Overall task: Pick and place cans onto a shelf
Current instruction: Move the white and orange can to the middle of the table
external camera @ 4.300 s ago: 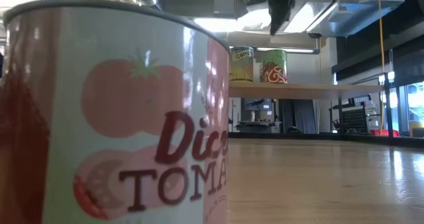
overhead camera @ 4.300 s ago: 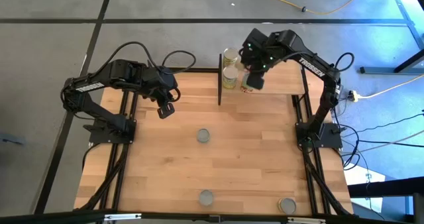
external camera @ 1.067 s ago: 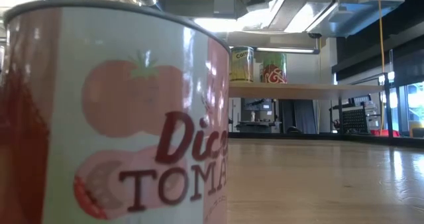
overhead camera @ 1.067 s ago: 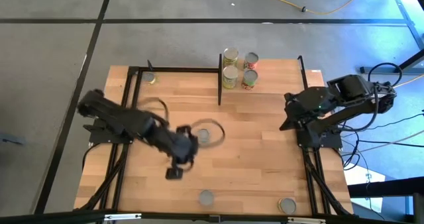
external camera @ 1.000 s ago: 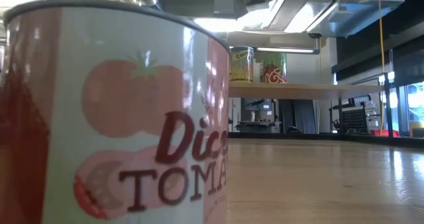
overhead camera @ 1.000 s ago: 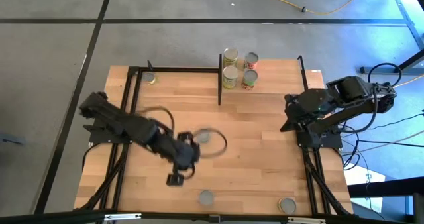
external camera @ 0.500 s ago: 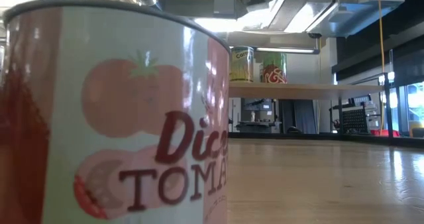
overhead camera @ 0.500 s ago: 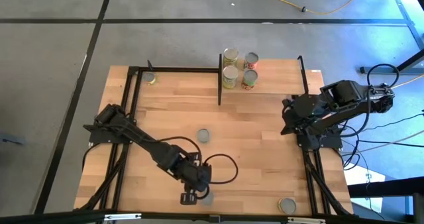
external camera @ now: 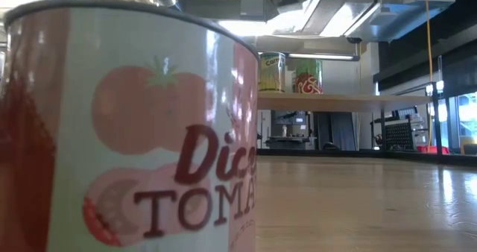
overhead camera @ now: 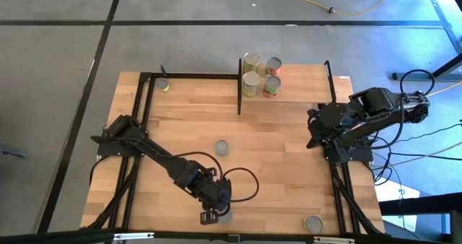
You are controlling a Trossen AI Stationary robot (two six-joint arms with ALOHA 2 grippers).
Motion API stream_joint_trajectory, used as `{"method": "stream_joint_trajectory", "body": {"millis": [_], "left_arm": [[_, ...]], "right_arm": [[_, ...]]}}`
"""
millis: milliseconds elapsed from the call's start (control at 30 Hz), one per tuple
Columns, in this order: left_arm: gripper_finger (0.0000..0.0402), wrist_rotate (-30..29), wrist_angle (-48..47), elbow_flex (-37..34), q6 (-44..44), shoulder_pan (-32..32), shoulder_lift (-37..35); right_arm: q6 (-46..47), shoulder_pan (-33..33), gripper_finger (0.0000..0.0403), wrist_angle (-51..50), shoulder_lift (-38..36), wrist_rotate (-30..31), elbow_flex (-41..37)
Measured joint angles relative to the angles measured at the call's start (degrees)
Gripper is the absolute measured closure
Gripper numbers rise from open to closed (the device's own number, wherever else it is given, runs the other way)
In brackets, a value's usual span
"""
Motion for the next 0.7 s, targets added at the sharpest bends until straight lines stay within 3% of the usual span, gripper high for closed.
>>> {"method": "stream_joint_trajectory", "body": {"millis": [333, 700], "left_arm": [[0.0342, -1.9, 3.5, -0.1, 1.2, 0.3, 3.8], [0.0343, -5.0, 7.2, -0.1, -3.3, -0.3, 6.1]], "right_arm": [[0.1, 0.0, 0.0402, 0.9, 0.0, 0.0, 0.0], [-0.1, 0.0, 0.0402, 1.2, 0.0, 0.0, 0.0]]}}
